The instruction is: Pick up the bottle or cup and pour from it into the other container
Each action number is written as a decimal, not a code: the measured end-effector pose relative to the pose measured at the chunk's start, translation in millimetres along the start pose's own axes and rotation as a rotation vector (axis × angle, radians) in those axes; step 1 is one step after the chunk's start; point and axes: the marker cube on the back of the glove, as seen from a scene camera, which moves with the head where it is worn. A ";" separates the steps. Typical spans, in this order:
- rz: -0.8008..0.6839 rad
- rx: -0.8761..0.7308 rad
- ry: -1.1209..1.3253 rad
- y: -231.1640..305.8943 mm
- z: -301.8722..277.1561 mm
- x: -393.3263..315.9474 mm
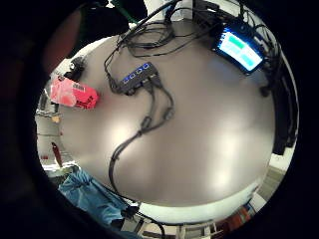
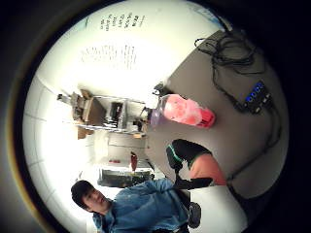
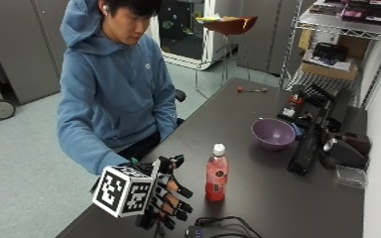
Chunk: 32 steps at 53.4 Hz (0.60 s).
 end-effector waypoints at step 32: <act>-0.090 0.004 -0.354 -37.7 122.7 -33.4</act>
